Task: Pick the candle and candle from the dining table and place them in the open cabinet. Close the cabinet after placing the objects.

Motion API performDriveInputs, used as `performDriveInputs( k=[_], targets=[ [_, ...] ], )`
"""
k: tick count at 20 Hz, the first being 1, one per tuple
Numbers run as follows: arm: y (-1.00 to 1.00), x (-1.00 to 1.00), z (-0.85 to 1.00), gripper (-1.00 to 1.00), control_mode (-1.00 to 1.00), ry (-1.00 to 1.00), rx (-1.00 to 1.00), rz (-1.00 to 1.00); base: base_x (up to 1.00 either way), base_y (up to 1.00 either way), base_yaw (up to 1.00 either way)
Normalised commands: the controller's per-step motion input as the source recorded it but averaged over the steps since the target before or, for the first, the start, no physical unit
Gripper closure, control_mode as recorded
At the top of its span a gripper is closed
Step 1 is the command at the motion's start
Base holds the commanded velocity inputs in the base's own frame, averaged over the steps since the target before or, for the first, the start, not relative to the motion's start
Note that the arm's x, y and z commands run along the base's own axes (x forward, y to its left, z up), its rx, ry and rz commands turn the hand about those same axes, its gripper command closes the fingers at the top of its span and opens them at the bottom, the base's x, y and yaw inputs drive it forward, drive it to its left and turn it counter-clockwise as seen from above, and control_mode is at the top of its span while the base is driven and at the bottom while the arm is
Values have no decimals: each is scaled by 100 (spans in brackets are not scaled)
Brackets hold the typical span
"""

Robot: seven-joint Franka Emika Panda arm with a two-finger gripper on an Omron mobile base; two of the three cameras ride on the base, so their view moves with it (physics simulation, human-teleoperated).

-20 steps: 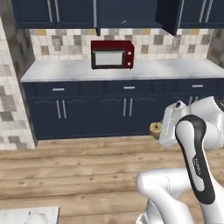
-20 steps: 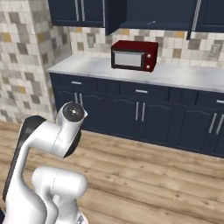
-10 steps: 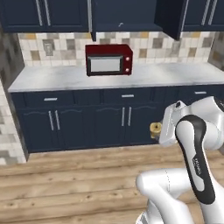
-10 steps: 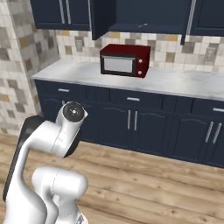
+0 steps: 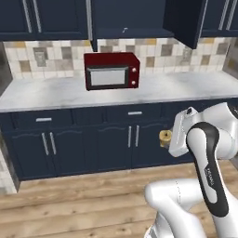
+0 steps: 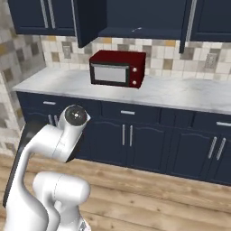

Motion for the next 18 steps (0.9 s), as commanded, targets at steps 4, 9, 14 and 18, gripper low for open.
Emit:
performDriveInputs(
  k=[4, 9, 14, 18],
  targets=[
    [0, 0, 0, 100, 100, 0, 0, 0, 69, 0, -11],
    [0, 0, 0, 100, 100, 0, 0, 0, 70, 0, -11],
    [0, 0, 0, 100, 100, 0, 0, 0, 64, 0, -10],
    [0, 0, 0, 100, 100, 0, 0, 0, 64, 0, -10]
  ],
)
